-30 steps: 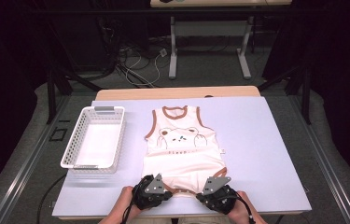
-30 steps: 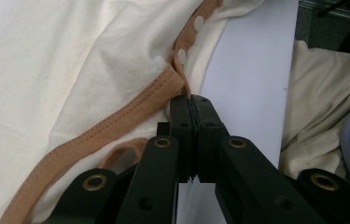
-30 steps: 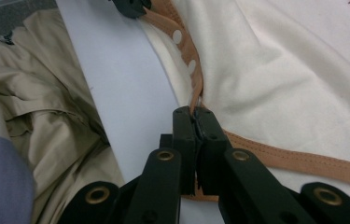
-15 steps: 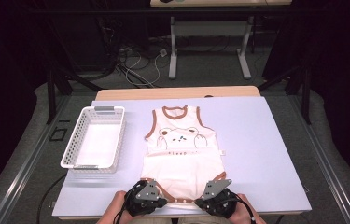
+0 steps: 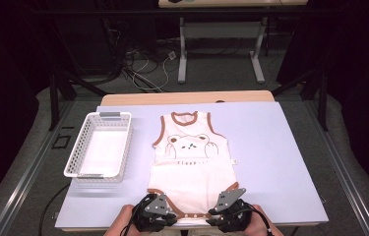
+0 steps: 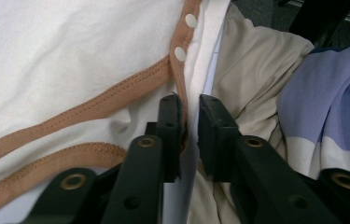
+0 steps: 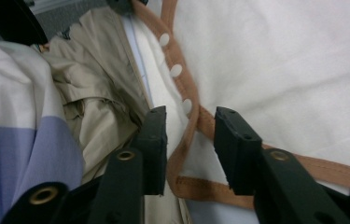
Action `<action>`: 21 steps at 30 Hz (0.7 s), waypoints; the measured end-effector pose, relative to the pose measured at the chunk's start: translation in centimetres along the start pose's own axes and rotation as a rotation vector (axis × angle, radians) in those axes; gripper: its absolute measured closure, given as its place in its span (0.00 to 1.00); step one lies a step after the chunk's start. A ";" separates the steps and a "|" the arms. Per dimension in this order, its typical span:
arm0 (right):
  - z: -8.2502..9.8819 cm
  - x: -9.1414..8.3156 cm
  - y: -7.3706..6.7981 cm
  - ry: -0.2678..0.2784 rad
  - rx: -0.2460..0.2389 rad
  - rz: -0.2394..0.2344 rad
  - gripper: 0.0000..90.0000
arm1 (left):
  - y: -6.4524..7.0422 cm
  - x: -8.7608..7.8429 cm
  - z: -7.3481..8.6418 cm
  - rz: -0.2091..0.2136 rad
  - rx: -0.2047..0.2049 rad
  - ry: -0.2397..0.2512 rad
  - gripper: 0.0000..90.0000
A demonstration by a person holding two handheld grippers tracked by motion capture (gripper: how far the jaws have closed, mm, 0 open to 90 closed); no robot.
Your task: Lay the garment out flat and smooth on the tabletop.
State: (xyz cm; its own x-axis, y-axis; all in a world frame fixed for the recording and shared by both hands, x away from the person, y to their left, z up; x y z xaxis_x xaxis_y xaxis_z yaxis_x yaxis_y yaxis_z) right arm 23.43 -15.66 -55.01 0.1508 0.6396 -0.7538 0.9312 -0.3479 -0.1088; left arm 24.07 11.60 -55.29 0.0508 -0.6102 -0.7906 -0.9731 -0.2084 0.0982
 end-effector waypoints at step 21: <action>2.2 -3.5 6.1 0.176 0.224 0.288 0.48 | -3.8 -3.7 2.5 -0.321 -0.288 0.147 0.34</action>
State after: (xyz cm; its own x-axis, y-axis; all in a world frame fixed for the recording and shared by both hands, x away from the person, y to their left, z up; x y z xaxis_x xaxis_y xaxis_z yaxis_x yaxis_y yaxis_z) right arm 27.84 -21.57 -54.46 0.4676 0.5947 -0.6539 0.7499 -0.6585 -0.0626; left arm 27.02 16.59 -54.26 0.3915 -0.5772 -0.7166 -0.8015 -0.5964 0.0425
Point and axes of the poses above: each handheld gripper's, and its own axes: x roughly forward along the jaws, z roughly out of its underside, y roughly to its right, the point moved 1 cm from there along x, roughly forward along the jaws, and after that the axes turned 1 degree about -z, right-handed, at the moved point
